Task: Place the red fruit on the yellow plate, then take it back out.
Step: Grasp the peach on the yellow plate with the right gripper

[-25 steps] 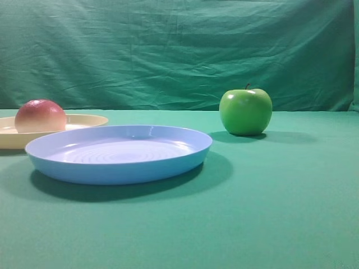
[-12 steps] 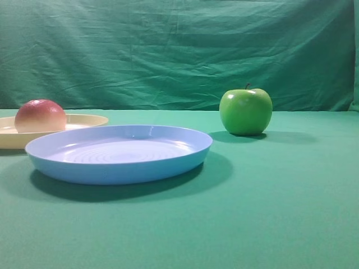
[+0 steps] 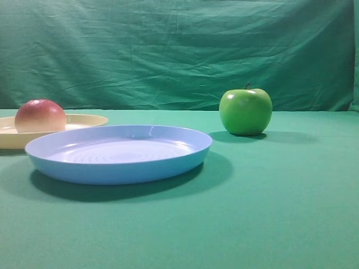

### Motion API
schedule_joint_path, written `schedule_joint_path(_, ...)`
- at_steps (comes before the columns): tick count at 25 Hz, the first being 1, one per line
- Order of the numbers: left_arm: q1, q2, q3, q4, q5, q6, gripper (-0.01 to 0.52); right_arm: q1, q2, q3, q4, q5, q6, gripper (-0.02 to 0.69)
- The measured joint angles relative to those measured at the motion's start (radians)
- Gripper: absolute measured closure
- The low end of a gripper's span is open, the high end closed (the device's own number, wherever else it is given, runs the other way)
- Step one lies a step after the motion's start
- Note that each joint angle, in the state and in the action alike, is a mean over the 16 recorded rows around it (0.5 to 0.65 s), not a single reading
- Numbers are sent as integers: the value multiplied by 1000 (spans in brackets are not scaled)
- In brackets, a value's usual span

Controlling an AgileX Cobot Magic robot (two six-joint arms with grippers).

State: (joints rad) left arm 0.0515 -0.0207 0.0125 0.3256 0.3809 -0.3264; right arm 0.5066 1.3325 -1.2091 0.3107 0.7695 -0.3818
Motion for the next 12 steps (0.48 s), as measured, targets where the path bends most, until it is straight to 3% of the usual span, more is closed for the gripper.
schedule_joint_path(12, 0, 0, 0, 0, 0, 0, 514, 201, 529, -451, -30, 31, -45, 645)
